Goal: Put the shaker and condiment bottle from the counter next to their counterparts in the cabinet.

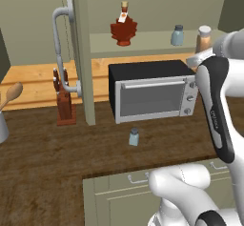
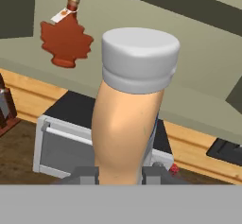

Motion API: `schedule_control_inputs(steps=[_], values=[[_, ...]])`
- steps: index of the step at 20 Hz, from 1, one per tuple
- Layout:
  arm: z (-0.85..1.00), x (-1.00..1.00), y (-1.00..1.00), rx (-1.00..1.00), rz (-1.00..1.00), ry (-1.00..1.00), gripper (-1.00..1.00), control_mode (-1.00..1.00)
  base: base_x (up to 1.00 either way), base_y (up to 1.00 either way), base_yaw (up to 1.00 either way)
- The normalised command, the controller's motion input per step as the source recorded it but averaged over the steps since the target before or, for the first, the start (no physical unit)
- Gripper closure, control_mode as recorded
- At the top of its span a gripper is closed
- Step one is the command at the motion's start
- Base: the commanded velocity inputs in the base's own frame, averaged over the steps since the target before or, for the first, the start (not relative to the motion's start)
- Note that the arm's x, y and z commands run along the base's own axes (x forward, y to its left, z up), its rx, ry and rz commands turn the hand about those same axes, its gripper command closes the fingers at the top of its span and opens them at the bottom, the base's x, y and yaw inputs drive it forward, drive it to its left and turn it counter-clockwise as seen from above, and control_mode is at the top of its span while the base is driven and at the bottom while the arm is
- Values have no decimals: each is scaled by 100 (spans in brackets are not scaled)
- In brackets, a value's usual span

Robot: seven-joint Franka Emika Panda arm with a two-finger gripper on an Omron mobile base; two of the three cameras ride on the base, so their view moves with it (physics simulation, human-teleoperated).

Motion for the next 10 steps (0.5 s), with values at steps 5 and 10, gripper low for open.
schedule_control_inputs(steps=[5, 10], values=[[29, -1, 21, 19, 2, 8, 100, -100, 0, 0, 0], [-6, 12, 39, 7, 8, 5, 100, -100, 0, 0, 0]])
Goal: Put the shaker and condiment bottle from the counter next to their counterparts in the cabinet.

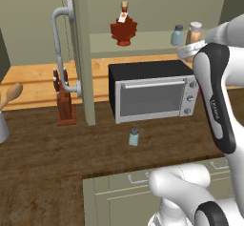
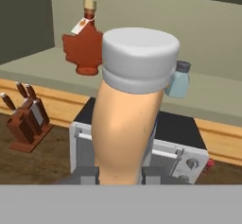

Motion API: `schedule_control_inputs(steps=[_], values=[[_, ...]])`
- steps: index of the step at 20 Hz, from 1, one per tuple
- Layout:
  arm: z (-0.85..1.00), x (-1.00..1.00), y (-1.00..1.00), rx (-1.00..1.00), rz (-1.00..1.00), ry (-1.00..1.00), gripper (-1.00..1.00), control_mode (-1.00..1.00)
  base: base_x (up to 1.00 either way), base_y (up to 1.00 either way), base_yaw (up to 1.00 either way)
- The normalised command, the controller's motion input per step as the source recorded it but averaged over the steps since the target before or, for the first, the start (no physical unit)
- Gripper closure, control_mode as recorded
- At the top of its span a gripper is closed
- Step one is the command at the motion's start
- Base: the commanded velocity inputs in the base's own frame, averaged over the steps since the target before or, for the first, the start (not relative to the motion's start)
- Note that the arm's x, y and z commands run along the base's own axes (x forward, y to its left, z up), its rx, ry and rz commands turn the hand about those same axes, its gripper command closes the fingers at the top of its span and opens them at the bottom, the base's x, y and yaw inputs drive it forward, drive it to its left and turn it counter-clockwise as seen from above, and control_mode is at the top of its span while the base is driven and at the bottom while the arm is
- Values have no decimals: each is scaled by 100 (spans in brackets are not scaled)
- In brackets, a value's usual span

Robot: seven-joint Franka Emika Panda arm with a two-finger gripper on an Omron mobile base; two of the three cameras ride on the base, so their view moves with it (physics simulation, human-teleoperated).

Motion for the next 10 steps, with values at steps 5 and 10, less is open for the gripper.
schedule_control_inputs(steps=[5, 10], values=[[0, 39, 30, 5, 9, 0, 100, -100, 0, 0, 0], [-2, 39, 17, 0, 7, 0, 100, -100, 0, 0, 0]])
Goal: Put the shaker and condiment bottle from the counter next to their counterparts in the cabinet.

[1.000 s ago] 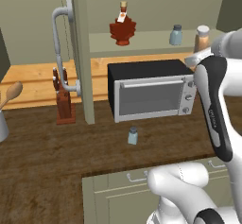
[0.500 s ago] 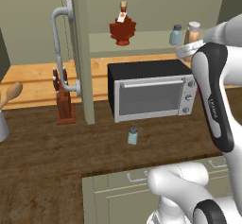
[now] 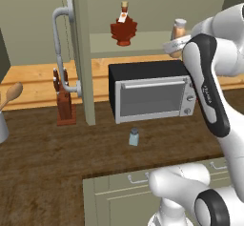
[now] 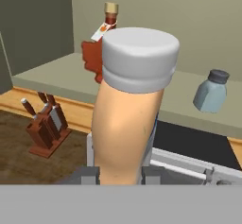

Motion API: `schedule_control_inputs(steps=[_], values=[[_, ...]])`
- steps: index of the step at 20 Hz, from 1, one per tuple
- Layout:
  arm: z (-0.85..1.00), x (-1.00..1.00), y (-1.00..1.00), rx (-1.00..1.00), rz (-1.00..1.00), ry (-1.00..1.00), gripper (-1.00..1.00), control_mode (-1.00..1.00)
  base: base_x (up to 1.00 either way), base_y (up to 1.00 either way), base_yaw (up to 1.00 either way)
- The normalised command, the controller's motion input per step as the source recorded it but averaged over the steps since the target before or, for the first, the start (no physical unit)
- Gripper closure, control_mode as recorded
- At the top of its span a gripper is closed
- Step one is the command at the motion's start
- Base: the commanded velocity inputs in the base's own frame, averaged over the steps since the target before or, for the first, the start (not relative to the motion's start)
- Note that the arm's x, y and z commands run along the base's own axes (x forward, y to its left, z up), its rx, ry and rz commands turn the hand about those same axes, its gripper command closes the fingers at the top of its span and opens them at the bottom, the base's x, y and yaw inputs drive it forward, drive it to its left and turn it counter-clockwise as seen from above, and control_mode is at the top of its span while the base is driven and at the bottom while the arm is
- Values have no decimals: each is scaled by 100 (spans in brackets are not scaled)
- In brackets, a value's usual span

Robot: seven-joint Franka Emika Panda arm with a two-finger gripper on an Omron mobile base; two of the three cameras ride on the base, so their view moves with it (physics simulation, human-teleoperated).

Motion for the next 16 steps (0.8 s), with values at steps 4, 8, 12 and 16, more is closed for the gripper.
schedule_control_inputs(steps=[4, 8, 12, 16], values=[[-1, 53, 30, 0, 0, 0, 100, -100, 0, 0, 0], [-6, 23, 20, 0, 4, 2, 100, -100, 0, 0, 0], [-18, 30, 1, 0, 4, 0, 100, -100, 0, 0, 0], [-15, 62, 5, 0, 0, 0, 100, -100, 0, 0, 0]])
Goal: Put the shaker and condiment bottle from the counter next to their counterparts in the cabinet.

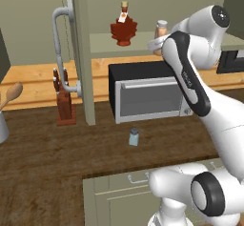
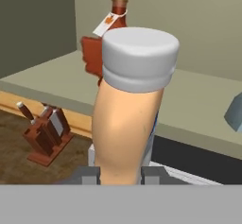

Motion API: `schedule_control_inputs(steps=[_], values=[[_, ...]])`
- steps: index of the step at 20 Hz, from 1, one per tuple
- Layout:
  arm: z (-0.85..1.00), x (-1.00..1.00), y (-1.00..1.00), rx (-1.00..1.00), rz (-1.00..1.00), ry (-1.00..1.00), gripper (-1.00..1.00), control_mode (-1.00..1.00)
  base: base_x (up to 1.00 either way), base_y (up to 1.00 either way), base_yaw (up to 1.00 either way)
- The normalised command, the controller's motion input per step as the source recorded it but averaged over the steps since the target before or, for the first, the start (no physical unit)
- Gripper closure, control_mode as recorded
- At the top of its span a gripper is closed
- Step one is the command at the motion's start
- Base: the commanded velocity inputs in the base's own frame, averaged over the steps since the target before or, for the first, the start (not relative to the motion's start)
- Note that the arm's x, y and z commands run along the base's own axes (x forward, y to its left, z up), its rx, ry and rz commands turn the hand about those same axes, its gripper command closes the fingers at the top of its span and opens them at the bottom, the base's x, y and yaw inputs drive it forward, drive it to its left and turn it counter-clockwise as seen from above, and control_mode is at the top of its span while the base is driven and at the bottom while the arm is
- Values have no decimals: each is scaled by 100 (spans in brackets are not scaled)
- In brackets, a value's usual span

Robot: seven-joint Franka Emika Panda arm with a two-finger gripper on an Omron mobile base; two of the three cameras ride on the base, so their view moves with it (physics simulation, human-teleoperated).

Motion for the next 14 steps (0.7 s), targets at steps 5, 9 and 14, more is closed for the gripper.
schedule_control_inputs(steps=[5, 9, 14], values=[[-7, 17, 9, 0, 0, 0, 100, -100, 0, 0, 0], [0, 36, 9, 0, 0, 0, 100, -100, 0, 0, 0], [0, 35, 4, 0, 0, 3, 100, -100, 0, 0, 0]])
